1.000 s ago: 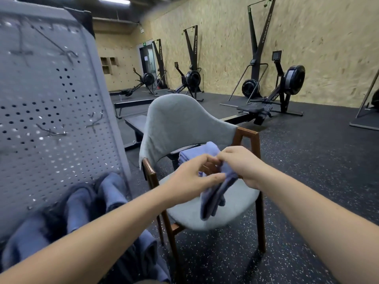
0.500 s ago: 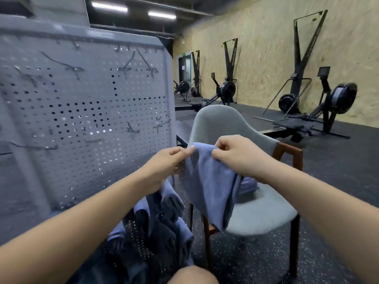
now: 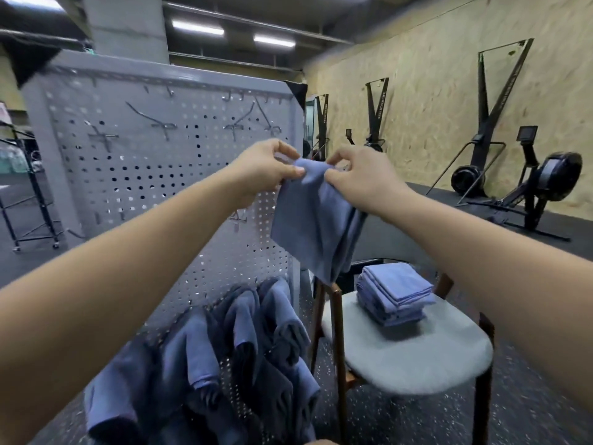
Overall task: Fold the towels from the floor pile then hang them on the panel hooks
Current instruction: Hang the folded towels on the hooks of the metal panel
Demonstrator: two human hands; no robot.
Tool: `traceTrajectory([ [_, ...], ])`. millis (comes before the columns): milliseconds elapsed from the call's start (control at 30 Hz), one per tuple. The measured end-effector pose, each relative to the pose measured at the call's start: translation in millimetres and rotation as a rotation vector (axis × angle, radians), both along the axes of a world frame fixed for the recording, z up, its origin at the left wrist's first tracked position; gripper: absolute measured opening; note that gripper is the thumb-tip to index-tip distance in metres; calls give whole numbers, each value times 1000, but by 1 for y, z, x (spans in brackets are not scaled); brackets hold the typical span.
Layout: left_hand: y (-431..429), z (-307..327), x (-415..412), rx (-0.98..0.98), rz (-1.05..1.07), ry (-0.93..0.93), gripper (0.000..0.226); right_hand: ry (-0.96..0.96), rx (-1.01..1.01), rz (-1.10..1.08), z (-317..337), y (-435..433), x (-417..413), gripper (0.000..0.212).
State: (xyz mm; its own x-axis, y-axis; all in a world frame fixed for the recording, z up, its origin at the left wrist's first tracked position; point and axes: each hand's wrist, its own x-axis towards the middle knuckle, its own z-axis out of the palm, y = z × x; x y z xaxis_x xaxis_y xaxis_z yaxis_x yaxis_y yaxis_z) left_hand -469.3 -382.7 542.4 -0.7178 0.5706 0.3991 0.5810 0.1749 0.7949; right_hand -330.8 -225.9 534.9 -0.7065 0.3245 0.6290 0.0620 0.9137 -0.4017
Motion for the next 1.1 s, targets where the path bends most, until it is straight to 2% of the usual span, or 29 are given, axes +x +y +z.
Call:
traceTrajectory([
  [133, 6, 6, -28, -138, 130, 73, 38, -60, 22, 6, 3, -4, -26, 28],
  [267, 3, -8, -38, -415, 260, 218, 31, -200, 31, 72, -13, -15, -43, 27],
  [400, 5, -22, -28, -747, 261, 390, 16, -401, 58, 131, -35, -22, -48, 39],
  [467, 7, -24, -26, -798, 250, 442, 14, -431, 51, 154, -40, -22, -46, 46],
  [567, 7, -18, -21, -607, 283, 483, 2, -375, 37, 187, -41, -16, -37, 47],
  [667, 18, -10, -11, -367, 272, 514, 13, -229, -24, 173, -46, -1, -26, 43],
  [767, 42, -11, 9, -246, 211, 512, 17, -120, -107, 113, -57, 21, -16, 27],
  [967, 116, -42, 51, -200, 35, 447, 15, -120, -250, -29, -98, 85, 16, 6],
  [1100, 172, -78, 79, -235, -90, 417, 17, -179, -282, -133, -141, 131, 39, 6],
])
